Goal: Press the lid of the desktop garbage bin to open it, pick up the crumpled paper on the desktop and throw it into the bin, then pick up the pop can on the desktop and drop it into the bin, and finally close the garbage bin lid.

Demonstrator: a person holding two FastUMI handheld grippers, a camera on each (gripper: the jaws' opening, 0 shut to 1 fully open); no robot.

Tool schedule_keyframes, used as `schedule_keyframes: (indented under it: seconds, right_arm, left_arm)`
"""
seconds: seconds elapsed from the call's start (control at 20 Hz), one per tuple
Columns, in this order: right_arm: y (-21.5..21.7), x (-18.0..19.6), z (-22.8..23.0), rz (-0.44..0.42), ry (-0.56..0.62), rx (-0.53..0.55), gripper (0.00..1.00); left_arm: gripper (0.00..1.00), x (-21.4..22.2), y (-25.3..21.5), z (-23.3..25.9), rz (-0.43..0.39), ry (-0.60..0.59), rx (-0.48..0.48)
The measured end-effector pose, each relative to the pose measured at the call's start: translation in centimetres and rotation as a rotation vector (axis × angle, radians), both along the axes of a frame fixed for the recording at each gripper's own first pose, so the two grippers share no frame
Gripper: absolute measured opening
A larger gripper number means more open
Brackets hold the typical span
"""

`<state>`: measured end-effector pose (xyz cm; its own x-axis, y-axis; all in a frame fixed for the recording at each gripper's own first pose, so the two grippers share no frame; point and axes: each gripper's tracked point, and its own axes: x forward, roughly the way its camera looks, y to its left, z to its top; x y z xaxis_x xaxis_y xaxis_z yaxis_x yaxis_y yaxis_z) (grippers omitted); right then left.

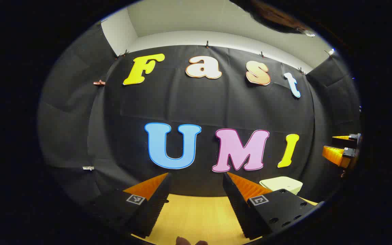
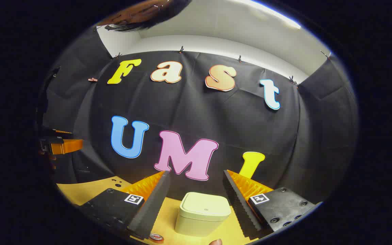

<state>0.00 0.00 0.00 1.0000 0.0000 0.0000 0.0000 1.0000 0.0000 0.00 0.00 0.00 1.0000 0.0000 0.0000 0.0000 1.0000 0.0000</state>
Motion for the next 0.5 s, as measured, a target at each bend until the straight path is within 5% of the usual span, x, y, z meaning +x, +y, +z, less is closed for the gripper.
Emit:
schedule_keyframes:
  seconds: [0.35,0.5]
  right_arm:
    - [-0.3,0.2,-2.0,-0.016,0.084,0.15,0.98]
    - [-0.9,0.4,-2.1,-0.028,0.077,0.108,0.97]
  left_arm:
    - [0.95,0.5,-0.1,-1.3,-0.018,0.039,0.005]
    - [0.95,0.9,-0.4,-1.6,-0.02,0.052,0.013]
